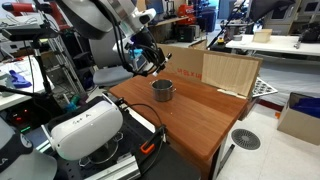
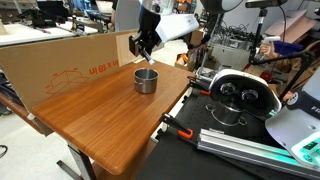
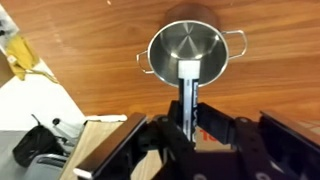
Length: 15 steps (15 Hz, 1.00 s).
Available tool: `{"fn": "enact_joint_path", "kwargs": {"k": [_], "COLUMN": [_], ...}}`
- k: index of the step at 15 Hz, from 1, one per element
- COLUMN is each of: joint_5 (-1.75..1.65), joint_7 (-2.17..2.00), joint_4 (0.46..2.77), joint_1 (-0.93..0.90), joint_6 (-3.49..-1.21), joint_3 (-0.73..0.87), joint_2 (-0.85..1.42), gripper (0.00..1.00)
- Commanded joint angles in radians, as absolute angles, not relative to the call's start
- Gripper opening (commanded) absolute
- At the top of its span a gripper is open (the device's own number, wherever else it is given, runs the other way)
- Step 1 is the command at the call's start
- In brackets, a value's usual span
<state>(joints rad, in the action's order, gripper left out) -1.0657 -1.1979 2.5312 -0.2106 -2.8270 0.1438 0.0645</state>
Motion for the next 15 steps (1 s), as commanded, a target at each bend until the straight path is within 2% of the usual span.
{"fn": "enact_joint_path", "kwargs": {"k": [1, 15], "joint_5": [-1.12, -1.052], "joint_7": [-1.249, -1.164], "joint_4": [2.499, 2.402], "joint_1": [-0.203, -0.194], "joint_6": [-2.856, -2.821], "joint_3": [0.163, 0.161], "joint_2": [0.128, 0.318], "gripper": [0.06, 0.06]}}
